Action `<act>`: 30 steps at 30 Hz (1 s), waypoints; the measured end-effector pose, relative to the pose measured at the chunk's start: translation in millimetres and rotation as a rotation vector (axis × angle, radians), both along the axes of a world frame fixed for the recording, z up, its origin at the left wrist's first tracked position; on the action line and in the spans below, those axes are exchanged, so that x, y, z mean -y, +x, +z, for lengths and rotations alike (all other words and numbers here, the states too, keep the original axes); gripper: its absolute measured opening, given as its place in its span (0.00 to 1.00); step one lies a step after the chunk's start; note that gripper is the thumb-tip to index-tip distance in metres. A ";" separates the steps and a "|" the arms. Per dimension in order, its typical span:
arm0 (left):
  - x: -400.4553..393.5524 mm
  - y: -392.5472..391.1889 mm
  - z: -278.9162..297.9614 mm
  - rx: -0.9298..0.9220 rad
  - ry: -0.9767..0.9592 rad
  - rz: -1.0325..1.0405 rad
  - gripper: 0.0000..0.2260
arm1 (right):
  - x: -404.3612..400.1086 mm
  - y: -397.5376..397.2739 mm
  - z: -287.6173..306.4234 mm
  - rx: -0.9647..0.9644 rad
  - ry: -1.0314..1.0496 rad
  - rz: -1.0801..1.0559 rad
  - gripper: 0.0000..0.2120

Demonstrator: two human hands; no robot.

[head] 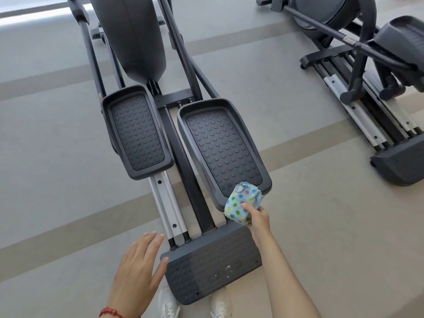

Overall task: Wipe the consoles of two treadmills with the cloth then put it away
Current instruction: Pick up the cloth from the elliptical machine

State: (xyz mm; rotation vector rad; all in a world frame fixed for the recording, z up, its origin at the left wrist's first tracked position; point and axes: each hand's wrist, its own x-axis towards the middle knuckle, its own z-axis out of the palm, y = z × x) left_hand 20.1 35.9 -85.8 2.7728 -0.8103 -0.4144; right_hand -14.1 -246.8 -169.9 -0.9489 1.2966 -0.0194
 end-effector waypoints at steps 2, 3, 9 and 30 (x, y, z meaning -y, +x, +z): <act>-2.0 -2.8 -2.5 0.001 -0.004 0.000 0.33 | 1.0 1.3 -2.1 -0.019 -0.001 -0.023 0.20; -3.0 -4.1 -3.6 0.000 -0.006 0.000 0.33 | 0.4 2.7 -2.8 -0.026 -0.003 -0.034 0.21; -8.2 -8.8 -8.2 -0.001 -0.030 -0.007 0.31 | -10.1 19.7 -2.4 -0.126 -0.071 -0.020 0.35; -25.9 -76.2 52.5 0.089 -0.069 0.247 0.32 | -52.7 -52.6 105.6 0.072 -0.182 0.419 0.17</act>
